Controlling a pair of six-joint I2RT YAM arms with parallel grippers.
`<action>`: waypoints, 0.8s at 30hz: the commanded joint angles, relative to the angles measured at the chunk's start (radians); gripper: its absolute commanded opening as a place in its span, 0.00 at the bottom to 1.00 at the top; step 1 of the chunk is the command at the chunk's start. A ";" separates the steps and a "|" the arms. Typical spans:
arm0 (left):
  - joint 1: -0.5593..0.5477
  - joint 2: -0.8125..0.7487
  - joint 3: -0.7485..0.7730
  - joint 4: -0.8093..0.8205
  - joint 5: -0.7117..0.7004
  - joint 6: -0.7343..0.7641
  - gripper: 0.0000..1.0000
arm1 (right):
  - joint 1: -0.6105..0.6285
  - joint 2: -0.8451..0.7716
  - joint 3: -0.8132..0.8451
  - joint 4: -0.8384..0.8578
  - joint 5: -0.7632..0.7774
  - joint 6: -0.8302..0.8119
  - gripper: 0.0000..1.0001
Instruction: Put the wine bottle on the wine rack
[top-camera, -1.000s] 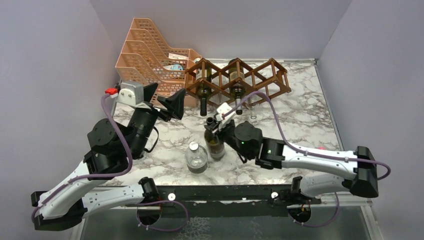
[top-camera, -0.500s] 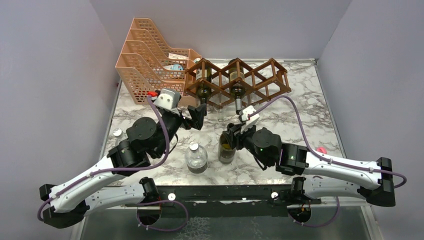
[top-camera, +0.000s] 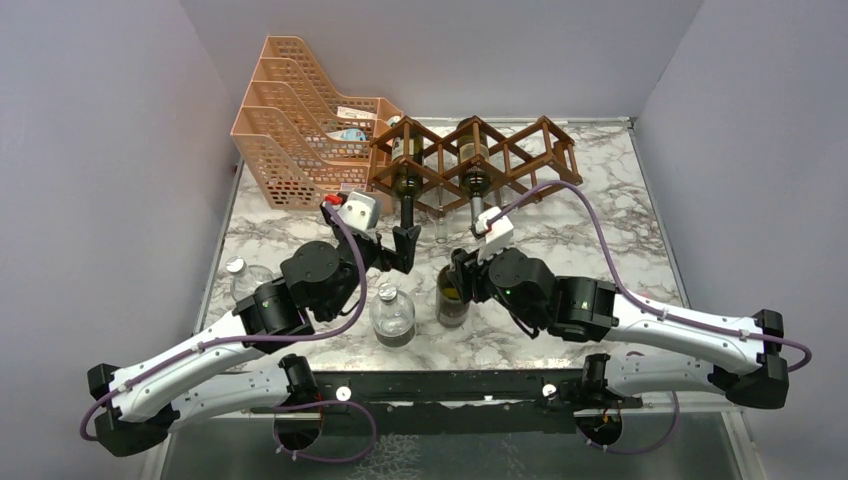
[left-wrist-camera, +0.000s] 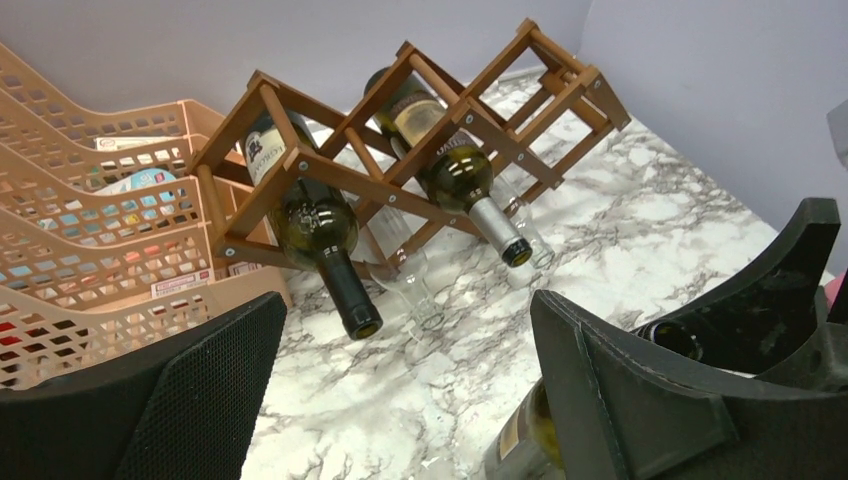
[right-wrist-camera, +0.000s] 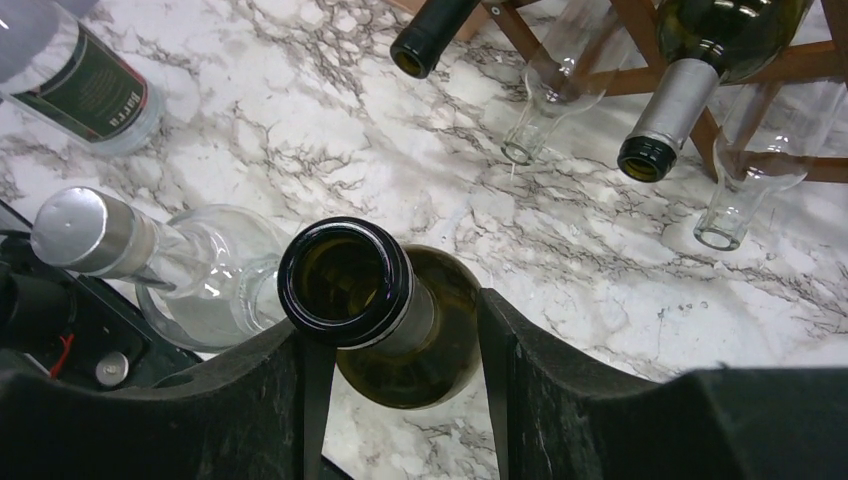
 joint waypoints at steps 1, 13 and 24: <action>-0.003 -0.011 -0.039 0.021 -0.020 -0.005 0.99 | 0.002 0.025 0.044 -0.020 -0.048 -0.040 0.55; -0.003 -0.026 -0.082 0.041 -0.022 0.041 0.97 | 0.003 0.053 0.048 0.065 -0.061 -0.128 0.50; -0.003 0.013 -0.094 0.060 0.075 0.075 0.99 | 0.003 0.042 0.060 0.084 0.059 -0.158 0.08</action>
